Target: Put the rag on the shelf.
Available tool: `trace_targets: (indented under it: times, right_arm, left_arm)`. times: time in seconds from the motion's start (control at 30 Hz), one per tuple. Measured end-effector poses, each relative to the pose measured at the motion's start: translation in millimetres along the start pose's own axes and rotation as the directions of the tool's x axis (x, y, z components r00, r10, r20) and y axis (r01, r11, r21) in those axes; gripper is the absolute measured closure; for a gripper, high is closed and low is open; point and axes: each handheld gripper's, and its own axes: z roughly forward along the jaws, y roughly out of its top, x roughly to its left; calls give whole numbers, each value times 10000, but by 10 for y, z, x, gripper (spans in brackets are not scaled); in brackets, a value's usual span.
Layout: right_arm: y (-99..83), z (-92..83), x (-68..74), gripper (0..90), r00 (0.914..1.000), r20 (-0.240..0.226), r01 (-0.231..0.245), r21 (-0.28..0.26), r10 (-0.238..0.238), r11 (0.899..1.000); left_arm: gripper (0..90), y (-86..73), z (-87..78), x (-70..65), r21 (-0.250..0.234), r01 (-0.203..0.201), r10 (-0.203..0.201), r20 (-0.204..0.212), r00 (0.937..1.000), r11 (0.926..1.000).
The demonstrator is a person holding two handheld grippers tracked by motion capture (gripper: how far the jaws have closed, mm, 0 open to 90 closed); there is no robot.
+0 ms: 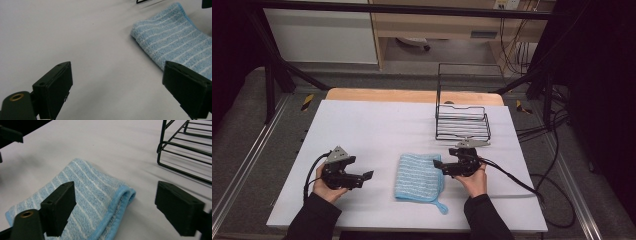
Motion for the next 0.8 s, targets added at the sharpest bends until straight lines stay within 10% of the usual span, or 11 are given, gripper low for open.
trace_targets:
  times: [0.8]
  right_arm:
    - [-272,-288,-35,19,9991,-419,33,129,-27,9999]
  left_arm:
    - [216,566,938,-339,1184,-37,26,98,9999,9930]
